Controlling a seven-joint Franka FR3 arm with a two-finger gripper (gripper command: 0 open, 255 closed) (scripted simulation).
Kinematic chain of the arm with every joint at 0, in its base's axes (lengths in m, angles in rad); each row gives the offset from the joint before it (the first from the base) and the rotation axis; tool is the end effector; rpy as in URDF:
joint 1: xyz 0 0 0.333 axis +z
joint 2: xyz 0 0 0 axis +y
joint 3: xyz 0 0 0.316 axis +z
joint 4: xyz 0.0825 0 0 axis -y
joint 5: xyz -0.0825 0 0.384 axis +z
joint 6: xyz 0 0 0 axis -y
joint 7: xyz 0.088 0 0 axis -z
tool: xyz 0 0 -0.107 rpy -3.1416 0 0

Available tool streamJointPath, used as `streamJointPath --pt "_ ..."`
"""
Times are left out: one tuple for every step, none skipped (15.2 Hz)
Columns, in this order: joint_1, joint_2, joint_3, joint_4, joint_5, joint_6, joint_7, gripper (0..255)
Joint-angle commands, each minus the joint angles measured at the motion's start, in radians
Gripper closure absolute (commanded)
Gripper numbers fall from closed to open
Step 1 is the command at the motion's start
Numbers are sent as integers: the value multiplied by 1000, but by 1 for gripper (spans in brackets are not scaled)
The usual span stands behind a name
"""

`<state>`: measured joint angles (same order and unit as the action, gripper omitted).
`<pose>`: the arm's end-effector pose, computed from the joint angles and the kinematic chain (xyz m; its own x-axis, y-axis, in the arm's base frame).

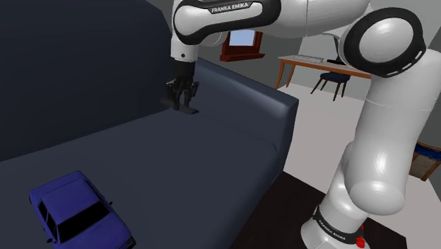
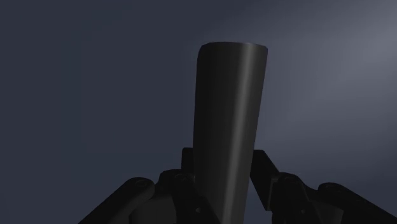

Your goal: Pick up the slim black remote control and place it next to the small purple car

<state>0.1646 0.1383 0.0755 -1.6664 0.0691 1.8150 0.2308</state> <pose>0.5888 0.1476 0.5202 0.9999 -0.0075 -0.0080 -0.0081 -0.9969 -0.0778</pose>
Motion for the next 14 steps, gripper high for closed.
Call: streamJointPath --pt "24 -29 18 -39 0 13 42 255" --pt "35 -46 27 -60 0 19 62 255" --pt "46 -62 36 -81 1 26 82 255" --pt "57 -77 46 -100 2 32 102 255" --pt "68 -91 56 -118 3 37 122 255" --pt "79 -104 66 -134 4 42 143 255" --pt "90 -116 77 -150 5 47 164 255" --pt "101 -127 87 -164 6 51 185 255" --pt "112 -137 98 -177 7 55 206 255" --pt "123 -147 109 -188 9 59 228 255" --pt "134 -155 120 -198 10 63 250 255" --pt "145 -163 132 -207 11 66 271 255" --pt "145 -162 132 -219 11 79 270 255" --pt "145 -160 132 -231 11 93 270 255"
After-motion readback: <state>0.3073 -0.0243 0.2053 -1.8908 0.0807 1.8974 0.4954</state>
